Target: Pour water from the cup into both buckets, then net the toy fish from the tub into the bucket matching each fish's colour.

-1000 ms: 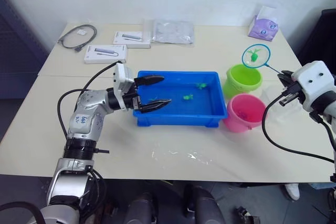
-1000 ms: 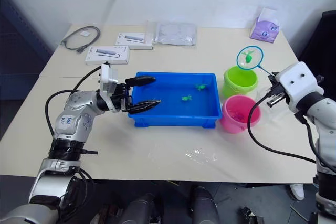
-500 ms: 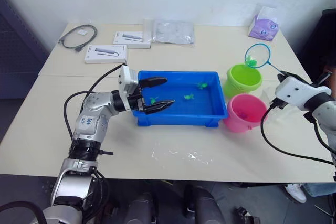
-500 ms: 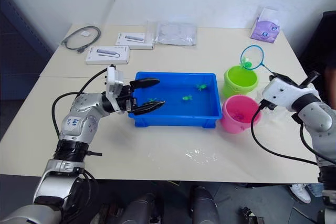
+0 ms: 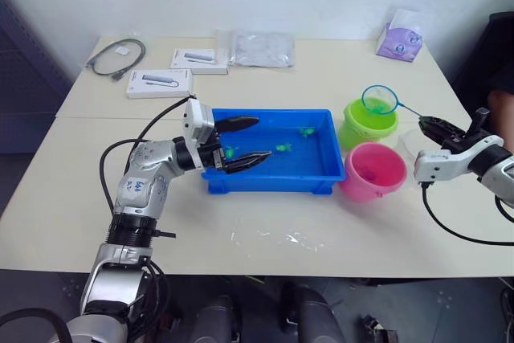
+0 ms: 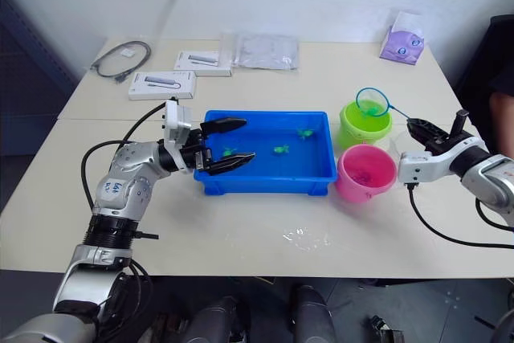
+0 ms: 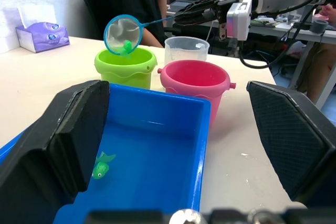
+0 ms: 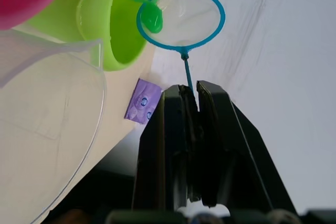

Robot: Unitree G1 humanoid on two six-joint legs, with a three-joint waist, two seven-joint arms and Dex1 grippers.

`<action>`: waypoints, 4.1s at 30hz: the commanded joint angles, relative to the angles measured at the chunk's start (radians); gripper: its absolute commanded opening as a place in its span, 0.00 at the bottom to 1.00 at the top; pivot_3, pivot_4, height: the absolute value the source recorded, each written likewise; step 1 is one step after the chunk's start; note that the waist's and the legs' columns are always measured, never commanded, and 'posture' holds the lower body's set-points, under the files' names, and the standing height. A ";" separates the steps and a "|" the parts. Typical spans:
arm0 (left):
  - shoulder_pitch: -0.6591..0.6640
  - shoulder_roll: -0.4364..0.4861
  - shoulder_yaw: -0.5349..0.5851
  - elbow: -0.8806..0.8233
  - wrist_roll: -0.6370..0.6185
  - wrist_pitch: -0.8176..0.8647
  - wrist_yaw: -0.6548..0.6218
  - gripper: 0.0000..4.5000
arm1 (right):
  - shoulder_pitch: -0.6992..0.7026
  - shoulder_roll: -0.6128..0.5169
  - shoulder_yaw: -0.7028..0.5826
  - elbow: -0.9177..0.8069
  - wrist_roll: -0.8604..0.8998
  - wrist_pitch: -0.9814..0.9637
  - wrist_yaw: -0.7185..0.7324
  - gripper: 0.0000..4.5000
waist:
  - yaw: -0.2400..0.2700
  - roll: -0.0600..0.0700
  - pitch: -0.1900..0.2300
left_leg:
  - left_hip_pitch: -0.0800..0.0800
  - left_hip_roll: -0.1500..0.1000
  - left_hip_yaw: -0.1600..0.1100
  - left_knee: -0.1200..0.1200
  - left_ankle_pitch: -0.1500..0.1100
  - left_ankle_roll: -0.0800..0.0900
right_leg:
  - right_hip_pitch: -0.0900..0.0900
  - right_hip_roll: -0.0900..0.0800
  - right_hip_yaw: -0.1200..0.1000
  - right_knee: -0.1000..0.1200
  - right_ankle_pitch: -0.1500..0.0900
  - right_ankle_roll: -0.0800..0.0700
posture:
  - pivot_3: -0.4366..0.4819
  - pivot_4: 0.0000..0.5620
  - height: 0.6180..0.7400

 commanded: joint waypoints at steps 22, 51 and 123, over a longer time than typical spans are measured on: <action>0.052 0.140 0.073 -0.004 -0.007 -0.010 -0.037 1.00 | 0.089 0.218 -0.211 -0.662 1.151 0.745 0.486 0.00 | 0.002 0.001 0.001 | 0.004 0.005 -0.004 0.000 0.000 -0.001 | 0.008 0.003 0.000 -0.004 0.002 -0.003 | 0.48 0.27 1.00; 0.072 0.206 0.107 0.053 0.001 -0.052 -0.074 1.00 | -0.242 0.314 -0.084 -0.662 2.400 1.922 -0.604 0.00 | 0.012 0.001 0.001 | -0.002 0.002 -0.006 0.000 -0.001 0.002 | 0.005 -0.002 -0.002 -0.006 0.002 -0.003 | 0.48 0.27 1.00; 0.020 0.114 0.106 0.083 -0.010 -0.081 -0.092 1.00 | 0.267 0.335 -0.460 -0.892 1.224 1.154 0.432 0.00 | 0.010 0.001 0.000 | -0.005 0.000 0.000 -0.001 0.000 0.002 | -0.004 0.003 -0.003 -0.003 0.002 -0.002 | 0.48 0.27 1.00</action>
